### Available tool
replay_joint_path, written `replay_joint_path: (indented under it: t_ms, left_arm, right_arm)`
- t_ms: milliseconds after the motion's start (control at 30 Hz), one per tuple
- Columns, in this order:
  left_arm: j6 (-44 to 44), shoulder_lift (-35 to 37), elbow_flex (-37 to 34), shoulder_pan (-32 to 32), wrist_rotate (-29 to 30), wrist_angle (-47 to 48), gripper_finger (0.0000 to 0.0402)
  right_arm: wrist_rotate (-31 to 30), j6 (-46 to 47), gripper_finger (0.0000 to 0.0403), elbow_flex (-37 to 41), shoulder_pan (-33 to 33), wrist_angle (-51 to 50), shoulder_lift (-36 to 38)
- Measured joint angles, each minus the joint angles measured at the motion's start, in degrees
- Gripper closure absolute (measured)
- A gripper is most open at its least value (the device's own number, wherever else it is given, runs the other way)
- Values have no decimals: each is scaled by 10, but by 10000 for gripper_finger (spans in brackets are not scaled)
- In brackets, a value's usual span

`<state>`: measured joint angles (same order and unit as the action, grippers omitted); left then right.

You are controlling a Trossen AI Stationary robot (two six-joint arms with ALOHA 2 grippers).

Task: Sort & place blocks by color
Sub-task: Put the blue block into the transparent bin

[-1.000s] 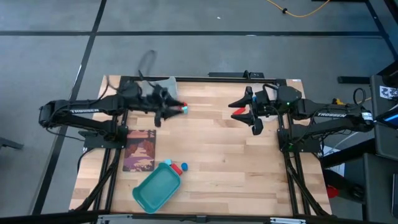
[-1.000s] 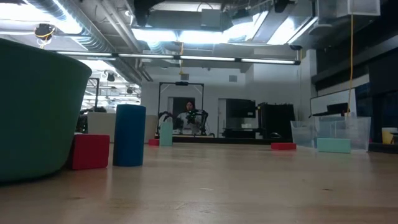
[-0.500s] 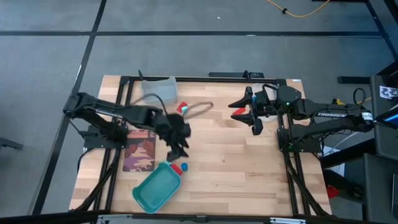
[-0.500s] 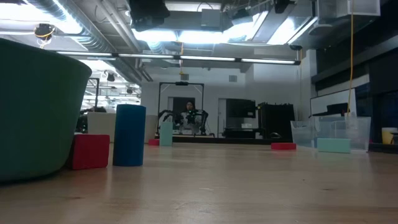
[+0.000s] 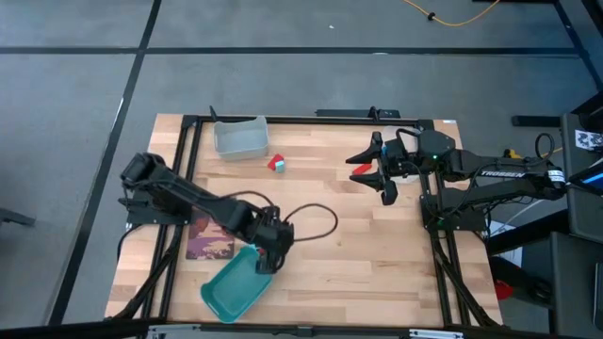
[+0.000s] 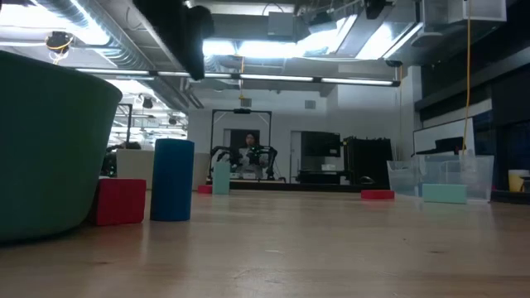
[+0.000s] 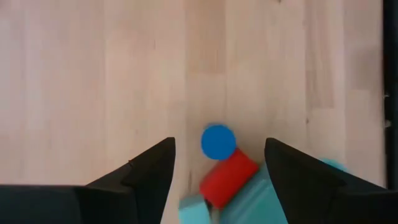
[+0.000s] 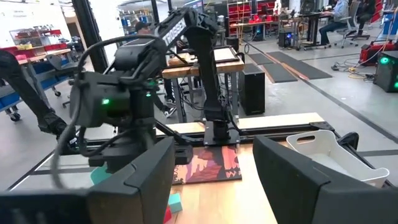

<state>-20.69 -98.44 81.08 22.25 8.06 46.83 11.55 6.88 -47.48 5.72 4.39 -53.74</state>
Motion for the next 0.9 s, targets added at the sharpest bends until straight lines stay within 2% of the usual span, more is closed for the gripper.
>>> replay_joint_path:
  t_ms: [233, 433, 900]
  left_arm:
    - [59, -18, 1, -4, -29, -39, 159]
    - [68, -55, 1, -16, -58, -38, 159]
    - [60, -81, -19, -22, -41, -27, 159]
  right_arm:
    - [-42, -1, 183, 0, 2, 0, 0]
    - [-45, -13, 183, 0, 2, 0, 0]
    - [-46, -31, 183, 0, 2, 0, 0]
